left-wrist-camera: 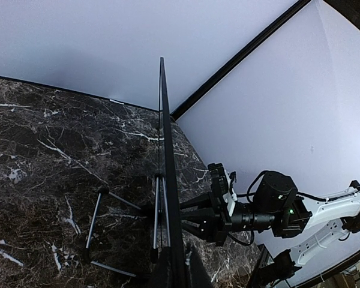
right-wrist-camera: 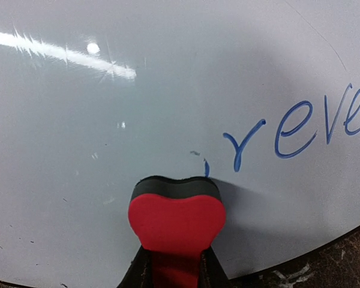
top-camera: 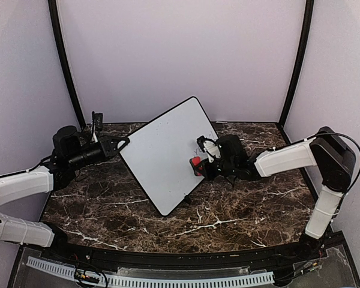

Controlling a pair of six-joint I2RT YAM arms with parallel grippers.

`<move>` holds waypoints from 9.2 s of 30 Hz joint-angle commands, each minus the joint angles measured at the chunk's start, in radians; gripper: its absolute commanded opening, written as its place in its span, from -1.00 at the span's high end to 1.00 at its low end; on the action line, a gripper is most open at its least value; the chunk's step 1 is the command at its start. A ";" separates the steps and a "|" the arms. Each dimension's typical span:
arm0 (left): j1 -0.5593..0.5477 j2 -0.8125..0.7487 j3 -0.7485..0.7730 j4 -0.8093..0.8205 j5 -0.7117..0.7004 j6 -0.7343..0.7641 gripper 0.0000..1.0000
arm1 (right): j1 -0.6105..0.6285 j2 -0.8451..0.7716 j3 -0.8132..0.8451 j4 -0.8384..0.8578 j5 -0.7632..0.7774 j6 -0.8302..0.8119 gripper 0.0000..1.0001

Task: Erase the whiteboard
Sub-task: Erase the whiteboard at the center of the board.

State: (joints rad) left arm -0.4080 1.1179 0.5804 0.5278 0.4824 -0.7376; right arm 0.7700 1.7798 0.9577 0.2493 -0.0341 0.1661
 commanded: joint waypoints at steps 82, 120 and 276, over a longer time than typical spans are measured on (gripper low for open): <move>-0.020 -0.040 0.011 0.150 0.105 -0.027 1.00 | -0.110 0.041 0.184 -0.205 -0.205 -0.003 0.64; -0.020 -0.033 0.010 0.146 0.100 -0.022 1.00 | -0.089 0.059 0.216 -0.246 -0.159 -0.020 0.65; -0.020 -0.047 0.007 0.159 0.110 -0.031 1.00 | -0.260 0.129 0.272 -0.230 -0.185 0.030 0.64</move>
State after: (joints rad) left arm -0.4107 1.1179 0.5804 0.5293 0.4892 -0.7486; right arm 0.5301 1.8984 1.3045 -0.0051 -0.1902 0.1753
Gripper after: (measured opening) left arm 0.042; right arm 0.184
